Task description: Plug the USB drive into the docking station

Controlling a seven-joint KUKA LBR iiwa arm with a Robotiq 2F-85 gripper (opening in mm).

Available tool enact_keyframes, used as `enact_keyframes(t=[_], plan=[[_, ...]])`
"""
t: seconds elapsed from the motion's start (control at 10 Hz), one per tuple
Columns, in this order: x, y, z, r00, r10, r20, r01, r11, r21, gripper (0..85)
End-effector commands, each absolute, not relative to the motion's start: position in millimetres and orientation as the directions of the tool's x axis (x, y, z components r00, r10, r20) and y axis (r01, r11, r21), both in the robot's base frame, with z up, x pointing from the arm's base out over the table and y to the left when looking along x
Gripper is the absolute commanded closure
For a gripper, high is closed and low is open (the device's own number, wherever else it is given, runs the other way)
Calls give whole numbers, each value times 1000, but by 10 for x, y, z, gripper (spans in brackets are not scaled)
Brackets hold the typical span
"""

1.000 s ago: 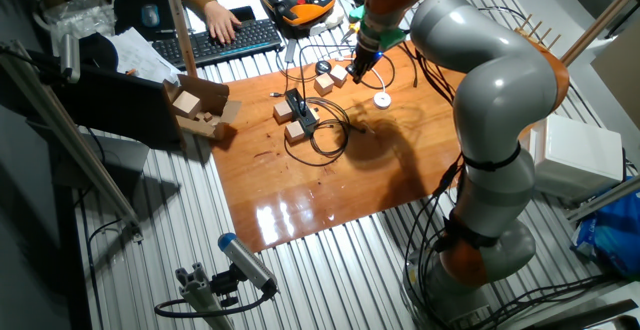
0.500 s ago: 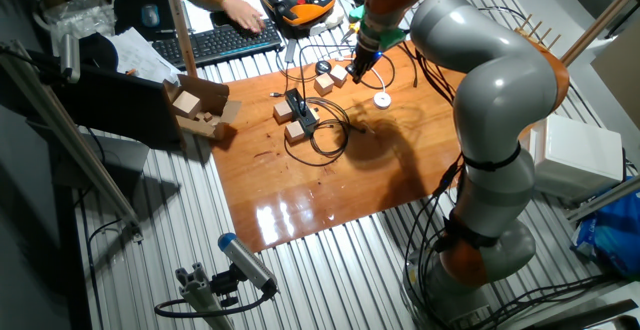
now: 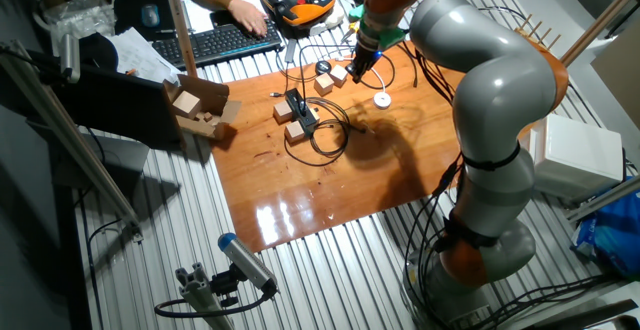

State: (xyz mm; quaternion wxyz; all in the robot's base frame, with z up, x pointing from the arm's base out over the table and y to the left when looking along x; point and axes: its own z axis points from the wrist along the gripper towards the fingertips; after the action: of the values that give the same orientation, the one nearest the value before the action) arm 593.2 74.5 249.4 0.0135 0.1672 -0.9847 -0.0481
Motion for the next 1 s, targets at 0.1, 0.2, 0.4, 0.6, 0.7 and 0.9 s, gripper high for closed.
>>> enact_keyframes(t=[0.1, 0.2, 0.4, 0.6, 0.7, 0.9], plan=[[5945, 766, 2501, -945, -326, 8, -324, 941, 95, 850], [5946, 771, 2505, -946, -325, 6, -323, 942, 94, 850], [5940, 772, 2505, -947, -322, 8, -320, 942, 100, 850], [5936, 771, 2508, -947, -320, 6, -319, 944, 91, 850], [5930, 762, 2507, -947, -320, 6, -319, 944, 91, 850], [5928, 759, 2505, -947, -321, 15, -318, 943, 95, 850]])
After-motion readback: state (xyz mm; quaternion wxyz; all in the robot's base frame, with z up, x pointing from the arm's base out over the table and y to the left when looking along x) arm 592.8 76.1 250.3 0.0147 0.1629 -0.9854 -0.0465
